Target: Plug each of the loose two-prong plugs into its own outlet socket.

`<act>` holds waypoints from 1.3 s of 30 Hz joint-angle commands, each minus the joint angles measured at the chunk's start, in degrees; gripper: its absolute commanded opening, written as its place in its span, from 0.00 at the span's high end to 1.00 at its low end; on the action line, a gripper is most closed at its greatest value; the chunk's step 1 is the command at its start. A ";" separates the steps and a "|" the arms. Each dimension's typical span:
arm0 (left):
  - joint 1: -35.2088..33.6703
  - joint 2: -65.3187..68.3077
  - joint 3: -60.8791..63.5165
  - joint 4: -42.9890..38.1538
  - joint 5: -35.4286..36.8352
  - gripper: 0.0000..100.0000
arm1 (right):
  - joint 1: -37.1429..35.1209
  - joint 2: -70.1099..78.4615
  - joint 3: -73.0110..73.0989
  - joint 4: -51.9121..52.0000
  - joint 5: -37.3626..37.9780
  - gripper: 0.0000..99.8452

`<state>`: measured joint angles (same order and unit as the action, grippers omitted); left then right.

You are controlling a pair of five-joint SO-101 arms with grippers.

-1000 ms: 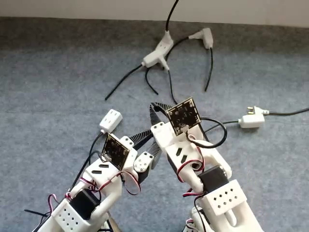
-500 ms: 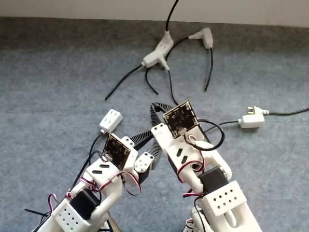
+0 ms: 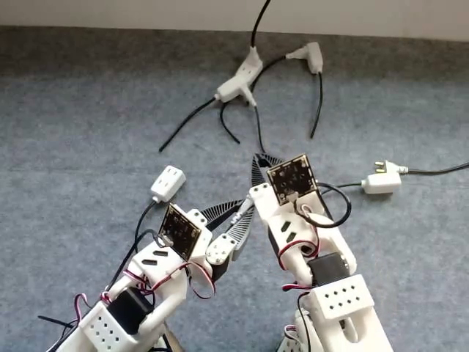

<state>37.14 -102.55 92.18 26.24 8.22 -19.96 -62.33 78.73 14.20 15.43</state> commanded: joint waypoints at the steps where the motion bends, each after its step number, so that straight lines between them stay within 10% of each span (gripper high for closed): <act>1: 0.48 -1.63 -7.96 -0.97 0.26 0.99 | 2.07 0.48 2.77 -0.04 1.23 0.99; 26: -4.26 -1.63 4.79 -12.84 0.09 0.99 | 13.85 -0.04 -11.47 6.64 -4.84 0.99; 39: -3.91 -1.63 4.70 -13.27 0.26 0.99 | -3.65 0.13 -22.20 13.14 -4.92 0.99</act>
<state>33.63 -103.52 96.04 14.46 8.22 -21.80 -61.45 56.31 29.58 11.12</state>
